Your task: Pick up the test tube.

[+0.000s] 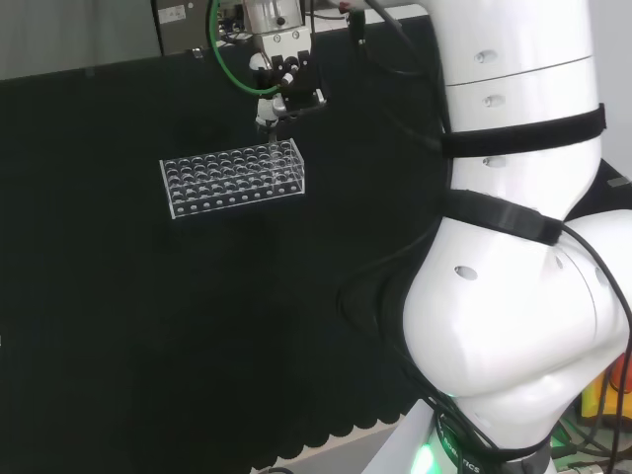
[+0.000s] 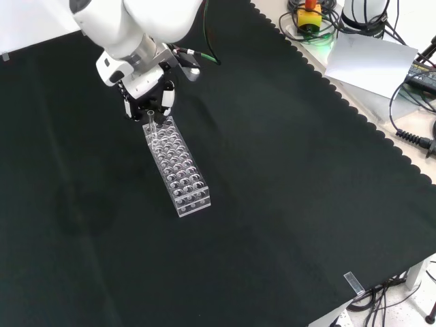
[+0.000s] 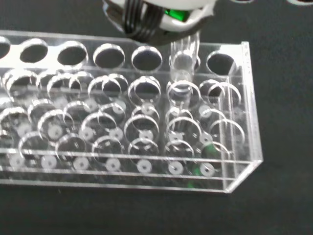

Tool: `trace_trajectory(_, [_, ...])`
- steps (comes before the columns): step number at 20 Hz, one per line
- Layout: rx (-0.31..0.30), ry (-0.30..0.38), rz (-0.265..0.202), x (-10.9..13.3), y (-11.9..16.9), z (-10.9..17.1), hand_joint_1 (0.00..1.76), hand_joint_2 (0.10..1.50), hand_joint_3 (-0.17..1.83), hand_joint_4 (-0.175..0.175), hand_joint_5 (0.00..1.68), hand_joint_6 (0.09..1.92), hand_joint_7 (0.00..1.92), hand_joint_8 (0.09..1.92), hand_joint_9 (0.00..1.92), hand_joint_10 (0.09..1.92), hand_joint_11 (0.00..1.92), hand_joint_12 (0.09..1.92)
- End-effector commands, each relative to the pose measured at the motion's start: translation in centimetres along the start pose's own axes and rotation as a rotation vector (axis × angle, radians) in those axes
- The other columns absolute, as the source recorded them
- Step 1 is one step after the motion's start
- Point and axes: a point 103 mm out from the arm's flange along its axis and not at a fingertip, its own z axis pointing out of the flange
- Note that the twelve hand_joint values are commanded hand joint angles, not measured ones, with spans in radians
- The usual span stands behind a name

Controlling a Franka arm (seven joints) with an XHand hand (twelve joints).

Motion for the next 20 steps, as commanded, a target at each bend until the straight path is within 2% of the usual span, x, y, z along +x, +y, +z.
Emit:
trace_trajectory(1, [-0.152, 0.256, 0.087, -0.8, 0.1, -1.4, 1.22, 0.74, 0.46, -0.175, 1.33, 0.48, 1.69, 0.46, 1.67, 0.65, 1.29, 0.9])
trace_trajectory(8, [-0.152, 0.321, 0.094, -1.2, -0.1, -2.7, 1.23, 0.7, 0.52, -0.175, 1.37, 0.42, 1.72, 0.42, 1.68, 0.64, 1.29, 0.87])
trace_trajectory(14, [-0.151, 0.346, 0.08, -1.5, -0.8, -4.2, 1.23, 0.69, 0.53, -0.175, 1.38, 0.41, 1.73, 0.41, 1.68, 0.63, 1.29, 0.86])
trace_trajectory(17, [-0.149, 0.369, 0.074, -1.7, -1.3, -5.2, 1.32, 0.59, 0.69, -0.175, 1.4, 0.42, 1.51, 0.41, 1.67, 0.64, 1.28, 0.85])
trace_trajectory(20, [-0.147, 0.393, 0.064, -1.9, -1.8, -6.3, 1.25, 0.65, 0.6, -0.175, 1.37, 0.45, 1.66, 0.46, 1.68, 0.64, 1.29, 0.85])
